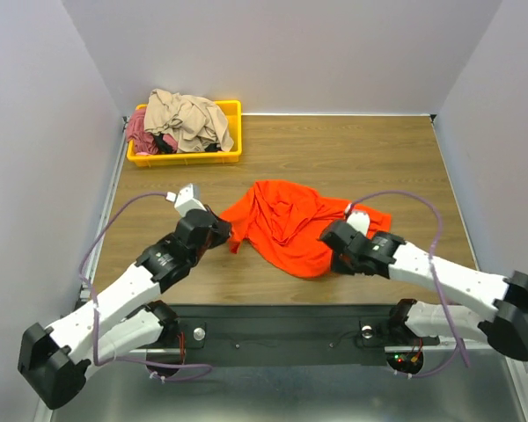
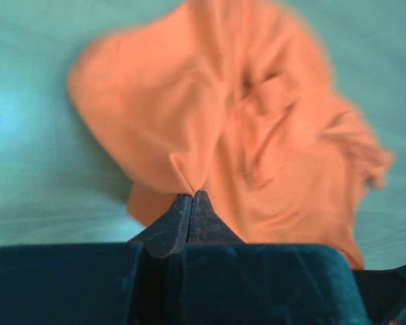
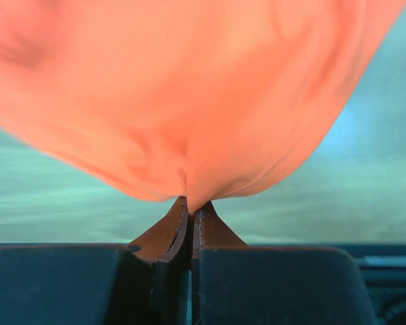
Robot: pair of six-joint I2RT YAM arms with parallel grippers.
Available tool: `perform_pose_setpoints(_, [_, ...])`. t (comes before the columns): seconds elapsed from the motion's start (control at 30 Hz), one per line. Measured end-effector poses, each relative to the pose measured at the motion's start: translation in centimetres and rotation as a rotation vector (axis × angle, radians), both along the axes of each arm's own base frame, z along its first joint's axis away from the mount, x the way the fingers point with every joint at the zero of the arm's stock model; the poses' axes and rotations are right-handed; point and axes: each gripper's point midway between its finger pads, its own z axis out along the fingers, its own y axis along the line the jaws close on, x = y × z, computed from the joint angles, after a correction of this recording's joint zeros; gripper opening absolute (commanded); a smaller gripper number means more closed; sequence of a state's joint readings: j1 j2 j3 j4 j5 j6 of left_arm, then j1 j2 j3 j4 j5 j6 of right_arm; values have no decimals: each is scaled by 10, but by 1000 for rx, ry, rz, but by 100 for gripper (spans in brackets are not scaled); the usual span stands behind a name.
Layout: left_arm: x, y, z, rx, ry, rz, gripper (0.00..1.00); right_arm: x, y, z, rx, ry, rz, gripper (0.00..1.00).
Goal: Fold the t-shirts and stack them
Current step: Flatten out the tshirt
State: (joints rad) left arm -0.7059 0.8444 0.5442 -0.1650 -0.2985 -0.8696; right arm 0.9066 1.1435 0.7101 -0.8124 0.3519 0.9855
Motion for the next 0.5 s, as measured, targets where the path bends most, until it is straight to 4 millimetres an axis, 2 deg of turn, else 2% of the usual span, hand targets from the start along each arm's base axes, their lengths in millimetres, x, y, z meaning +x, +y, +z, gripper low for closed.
perform_pose_setpoints(0.1, [13,1,65,-66,-144,30,0,31,15,63,92,-188,-9,0])
perform_pose_setpoints(0.13, [17,3,91,-89,-203,43,0,44,21,96,140,-270,-18,0])
perform_pose_setpoints(0.2, [20,7,133,-130,-290,64,0,62,24,147,191,-400,-34,1])
perform_pose_setpoints(0.27, [23,14,178,-159,-380,93,0,74,22,194,213,-509,-51,0])
perform_pose_setpoints(0.3, [23,17,194,-167,-410,105,0,81,18,221,222,-575,-69,0])
perform_pose_setpoints(0.4, [22,36,255,-186,-529,175,0,91,7,274,217,-694,-103,1])
perform_pose_setpoints(0.43, [21,42,267,-184,-552,195,0,94,0,299,220,-749,-124,0])
perform_pose_setpoints(0.5, [18,56,298,-191,-609,243,0,96,-10,333,217,-817,-145,0])
